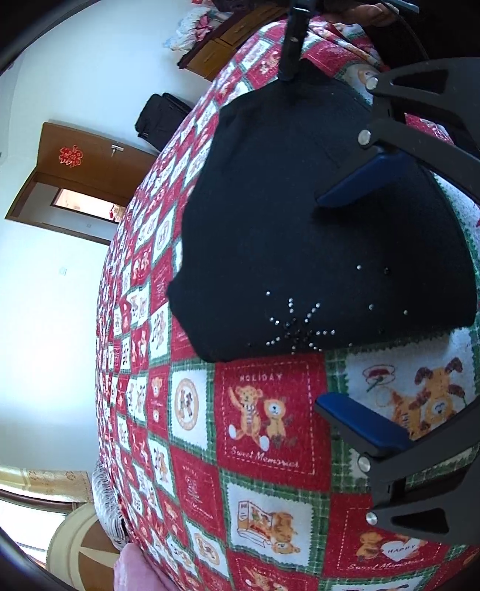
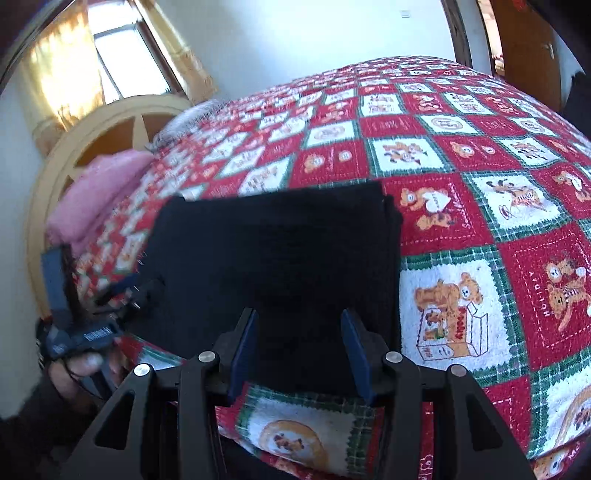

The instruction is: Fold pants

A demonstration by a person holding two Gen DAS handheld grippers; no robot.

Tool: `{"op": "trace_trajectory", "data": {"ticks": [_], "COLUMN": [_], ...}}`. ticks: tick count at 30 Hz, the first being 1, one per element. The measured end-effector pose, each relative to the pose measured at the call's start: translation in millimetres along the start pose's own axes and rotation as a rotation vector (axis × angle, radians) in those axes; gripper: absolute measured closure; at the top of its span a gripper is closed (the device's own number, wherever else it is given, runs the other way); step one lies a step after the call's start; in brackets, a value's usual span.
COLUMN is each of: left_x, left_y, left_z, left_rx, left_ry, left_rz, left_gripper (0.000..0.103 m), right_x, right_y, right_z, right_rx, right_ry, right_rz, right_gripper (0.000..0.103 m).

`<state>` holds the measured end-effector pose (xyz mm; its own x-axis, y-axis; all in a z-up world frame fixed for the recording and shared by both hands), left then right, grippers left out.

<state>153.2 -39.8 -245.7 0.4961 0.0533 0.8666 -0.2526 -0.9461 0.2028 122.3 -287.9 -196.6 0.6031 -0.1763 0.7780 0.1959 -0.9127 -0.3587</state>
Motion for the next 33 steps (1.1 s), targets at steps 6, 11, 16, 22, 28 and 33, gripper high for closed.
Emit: {"op": "trace_trajectory", "data": {"ticks": [6, 11, 16, 22, 28, 33], "left_x": [10, 6, 11, 13, 14, 13], "left_y": [8, 4, -7, -9, -6, -2], "left_z": [-2, 14, 14, 23, 18, 19], "left_rx": [-0.025, -0.028, -0.073, -0.085, -0.095, -0.137], "left_ry": [0.031, 0.009, 0.030, 0.007, -0.005, -0.002], "left_rz": [0.027, 0.021, -0.037, -0.043, -0.053, -0.040], "left_gripper": [0.000, 0.000, 0.000, 0.000, 0.001, 0.007], "right_x": [15, 10, 5, 6, 5, 0], "right_y": [29, 46, 56, 60, 47, 37], "right_z": [-15, 0, 15, 28, 31, 34], "right_rx": [-0.069, -0.073, -0.076, -0.075, -0.014, -0.029], "right_ry": [0.104, 0.067, 0.043, 0.041, 0.042, 0.034], "right_rz": [0.088, 0.157, 0.179, 0.198, 0.184, 0.133], "right_gripper": [0.044, 0.044, 0.044, 0.044, 0.053, 0.054]}}
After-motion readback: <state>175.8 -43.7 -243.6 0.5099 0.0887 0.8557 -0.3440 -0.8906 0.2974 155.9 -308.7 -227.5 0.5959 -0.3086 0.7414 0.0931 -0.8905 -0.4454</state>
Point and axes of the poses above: each gripper's, at about its wrist camera, not at the fingertips, and z roughly the way its jaws point, y to its right, x to its top, the point moved 4 cm from there along z, roughly the way its jaws point, and after that the axes turned 14 degrees about y, right-handed, at the moved point
